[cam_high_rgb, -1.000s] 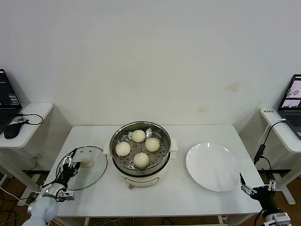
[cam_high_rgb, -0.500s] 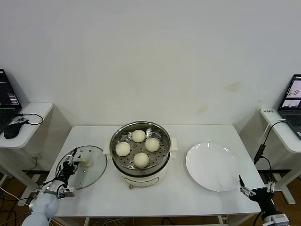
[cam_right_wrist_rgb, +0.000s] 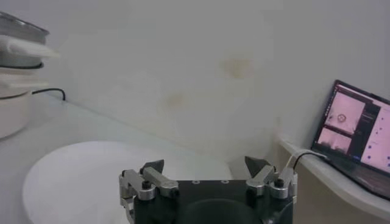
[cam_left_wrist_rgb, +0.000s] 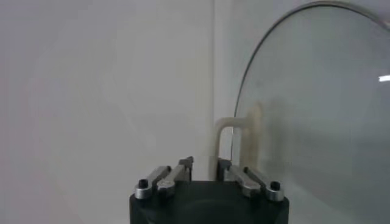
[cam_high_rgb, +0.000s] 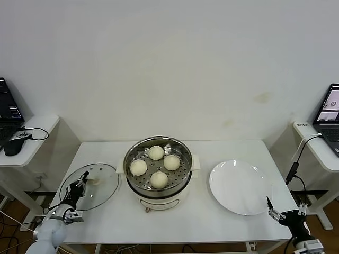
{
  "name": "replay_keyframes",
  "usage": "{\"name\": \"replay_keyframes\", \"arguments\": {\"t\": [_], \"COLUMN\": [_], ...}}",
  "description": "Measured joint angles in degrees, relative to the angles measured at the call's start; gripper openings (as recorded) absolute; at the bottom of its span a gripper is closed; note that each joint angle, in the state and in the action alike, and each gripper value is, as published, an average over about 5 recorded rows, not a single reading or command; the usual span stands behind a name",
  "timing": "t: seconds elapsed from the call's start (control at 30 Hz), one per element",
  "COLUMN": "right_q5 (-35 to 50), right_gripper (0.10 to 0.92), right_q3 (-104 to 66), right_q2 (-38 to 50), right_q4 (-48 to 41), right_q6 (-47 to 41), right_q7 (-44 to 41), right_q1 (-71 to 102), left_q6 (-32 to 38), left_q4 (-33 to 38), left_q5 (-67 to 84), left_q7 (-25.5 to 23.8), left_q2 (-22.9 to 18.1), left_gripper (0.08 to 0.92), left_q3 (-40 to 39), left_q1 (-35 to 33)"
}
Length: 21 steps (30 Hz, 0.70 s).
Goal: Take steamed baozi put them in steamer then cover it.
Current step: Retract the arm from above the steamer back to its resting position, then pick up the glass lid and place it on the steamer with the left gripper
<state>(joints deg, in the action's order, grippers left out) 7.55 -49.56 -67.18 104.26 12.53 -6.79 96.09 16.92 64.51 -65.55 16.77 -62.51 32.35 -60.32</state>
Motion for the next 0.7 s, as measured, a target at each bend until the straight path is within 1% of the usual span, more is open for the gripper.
{"name": "replay_keyframes", "arguments": {"t": [0.07,0.2,0.37,0.5,0.7], "right_q5": [0.0,0.1,0.2,0.2,-0.1], "right_gripper": [0.823,0.823,0.823,0.823,0.823], "right_q3": [0.0,0.2,0.7,1.2,2.2], "right_q2": [0.2,0.6,1.3,1.8,2.4], "right_q4": [0.1,0.2,0.2,0.0,-0.2], "right_q6": [0.0,0.1,0.0,0.1,0.4], "right_q7": [0.0,0.0,0.0,0.0,0.0], "right_q1": [0.1,0.0,-0.5,-1.0,-1.6], "left_q6": [-0.1,-1.0,-3.8,-7.4,-13.1], "left_q4": [0.5,3.0,8.8,15.1,26.1], "left_q5": [0.1,0.2,1.2,2.3,3.9], "left_q7": [0.5,1.1,0.7,-1.1,-6.1], "left_q2": [0.1,0.4,1.3,2.1,3.5], "left_gripper": [0.132,0.128,0.128,0.128,0.128], "left_q3": [0.4,1.3,3.0,4.6,7.4], "left_q1": [-0.5,-2.1,-5.3,-8.8,-14.1]}}
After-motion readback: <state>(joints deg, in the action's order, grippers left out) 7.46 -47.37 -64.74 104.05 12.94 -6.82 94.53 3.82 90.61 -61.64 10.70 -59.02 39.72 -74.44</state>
